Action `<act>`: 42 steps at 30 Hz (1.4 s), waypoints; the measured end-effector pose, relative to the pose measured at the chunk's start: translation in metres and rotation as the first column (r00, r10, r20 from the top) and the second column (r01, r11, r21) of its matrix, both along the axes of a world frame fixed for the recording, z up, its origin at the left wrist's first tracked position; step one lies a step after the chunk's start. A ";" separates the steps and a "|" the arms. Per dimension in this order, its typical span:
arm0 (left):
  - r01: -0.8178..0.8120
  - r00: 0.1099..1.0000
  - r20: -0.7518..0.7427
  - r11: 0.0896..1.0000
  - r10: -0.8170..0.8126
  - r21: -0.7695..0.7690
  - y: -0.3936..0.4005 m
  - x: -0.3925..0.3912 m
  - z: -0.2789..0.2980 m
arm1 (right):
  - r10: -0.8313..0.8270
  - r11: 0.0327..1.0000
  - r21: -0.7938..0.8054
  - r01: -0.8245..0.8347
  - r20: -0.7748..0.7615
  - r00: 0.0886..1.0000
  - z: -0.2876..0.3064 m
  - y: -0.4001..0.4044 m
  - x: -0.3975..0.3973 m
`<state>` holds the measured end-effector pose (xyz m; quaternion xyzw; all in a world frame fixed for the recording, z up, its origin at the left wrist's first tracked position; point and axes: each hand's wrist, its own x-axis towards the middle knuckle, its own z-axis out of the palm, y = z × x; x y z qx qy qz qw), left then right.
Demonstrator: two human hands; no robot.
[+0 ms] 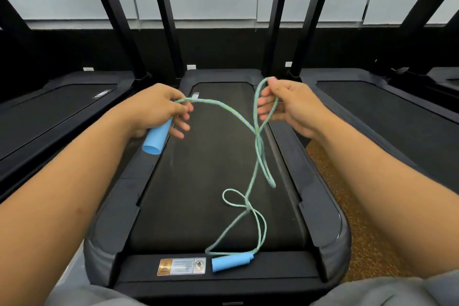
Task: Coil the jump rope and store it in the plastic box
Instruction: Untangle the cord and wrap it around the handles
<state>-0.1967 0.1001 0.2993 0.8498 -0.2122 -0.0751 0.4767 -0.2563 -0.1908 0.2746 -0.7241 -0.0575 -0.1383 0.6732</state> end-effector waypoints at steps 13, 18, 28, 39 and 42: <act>-0.128 0.973 -0.222 0.938 0.056 -0.323 0.037 0.008 0.016 | -0.515 0.838 -0.289 0.462 -0.144 0.845 -0.024 -0.099 0.000; 0.037 0.973 -0.212 0.968 -0.091 -0.247 -0.010 -0.018 0.012 | -0.161 0.861 -0.500 0.089 -0.103 0.982 -0.017 -0.026 -0.008; 0.157 0.960 -0.192 0.960 -0.204 -0.231 -0.021 -0.034 0.008 | 0.498 0.840 -0.065 -0.539 -0.302 0.813 -0.028 0.041 -0.013; 0.370 0.892 -0.278 0.929 -0.357 -0.008 0.010 -0.029 -0.019 | 0.201 0.936 -0.293 -0.193 -0.004 0.980 0.023 -0.025 -0.022; 0.460 0.842 -0.296 0.887 -0.451 -0.041 0.010 -0.030 -0.021 | 0.153 0.892 -0.439 -0.112 0.061 0.986 0.031 -0.025 -0.022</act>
